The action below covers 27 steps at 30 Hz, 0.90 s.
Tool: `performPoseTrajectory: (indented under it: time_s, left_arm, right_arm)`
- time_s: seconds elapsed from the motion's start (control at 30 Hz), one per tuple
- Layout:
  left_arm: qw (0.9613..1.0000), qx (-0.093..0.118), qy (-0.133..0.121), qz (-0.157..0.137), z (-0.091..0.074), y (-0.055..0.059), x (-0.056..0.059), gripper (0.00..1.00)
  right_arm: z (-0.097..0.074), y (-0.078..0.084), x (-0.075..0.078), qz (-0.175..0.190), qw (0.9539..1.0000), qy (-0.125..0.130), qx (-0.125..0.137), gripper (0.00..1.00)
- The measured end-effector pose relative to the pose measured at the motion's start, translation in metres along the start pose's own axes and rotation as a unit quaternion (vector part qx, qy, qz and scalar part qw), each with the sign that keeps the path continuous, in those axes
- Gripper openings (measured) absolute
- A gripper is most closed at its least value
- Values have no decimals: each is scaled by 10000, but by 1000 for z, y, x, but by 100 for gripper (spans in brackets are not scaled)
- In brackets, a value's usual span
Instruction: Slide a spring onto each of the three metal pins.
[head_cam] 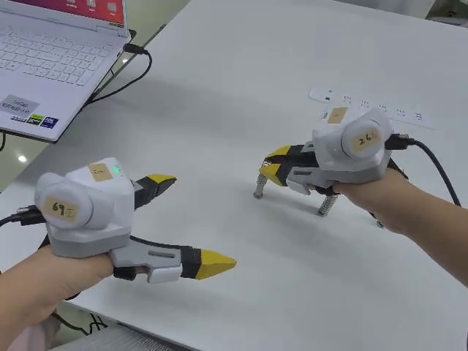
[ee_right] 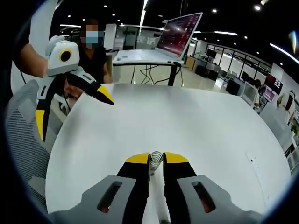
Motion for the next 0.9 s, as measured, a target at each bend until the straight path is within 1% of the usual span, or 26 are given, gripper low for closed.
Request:
performPoseTrajectory:
  time_s: [0.17, 0.23, 0.37, 0.43, 0.47, 0.57, 0.63, 0.7, 0.73, 0.8, 0.83, 0.9]
  left_arm:
    - [10000, 10, -26, -19, -1, 1, -1, 98]
    - [10000, 20, -40, -19, -1, 1, -1, 98]
    - [10000, 49, -61, -32, -1, 0, -2, 98]
    - [10000, 49, -63, -32, -1, 0, -3, 98]
    - [10000, 51, -65, -28, -1, 0, -3, 98]
    - [9999, 91, -75, -61, 0, 0, -3, 98]
    - [9999, 85, -64, -49, 0, 0, -2, 98]
    - [9999, 80, -50, -42, 1, -1, -2, 98]
    - [9999, 81, -49, -42, 2, -1, -2, 98]
    - [9999, 111, -64, -21, 2, -3, -2, 98]
    - [9999, 129, -68, -33, 2, -5, -3, 98]
    - [9999, 144, -75, -8, 2, -7, -3, 98]
  right_arm:
    - [8, 11, 0, 6, 9997, -73, -252, 8]
    - [9, 15, -1, 62, 9995, -92, -300, 8]
    - [11, 19, -7, 18, 9991, -149, -398, 8]
    - [11, 18, -7, 44, 9994, -117, -320, 8]
    - [11, 18, -7, 78, 9993, -107, -351, 8]
    - [11, 17, -8, 141, 9993, -114, -315, 8]
    - [11, 16, -8, 99, 9993, -133, -326, 9]
    - [12, 18, -9, -56, 9986, -167, -495, 12]
    - [13, 19, -11, -129, 9986, -167, -485, 15]
    - [14, 20, -12, -64, 9986, -204, -474, 18]
    - [15, 21, -12, -44, 9987, -180, -470, 20]
    - [18, 22, -7, -47, 9990, -47, -447, 23]
Point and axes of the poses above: the centre of the closed fingertips' face, and the gripper's own axes: z roughly forward along the fingers, x roughly to its right, y roughly out of its underside, the point moved 9 cm from there along -z, roughly backward along the fingers, and after that the axes turned 9 degrees about x, right-handed, at the moved point
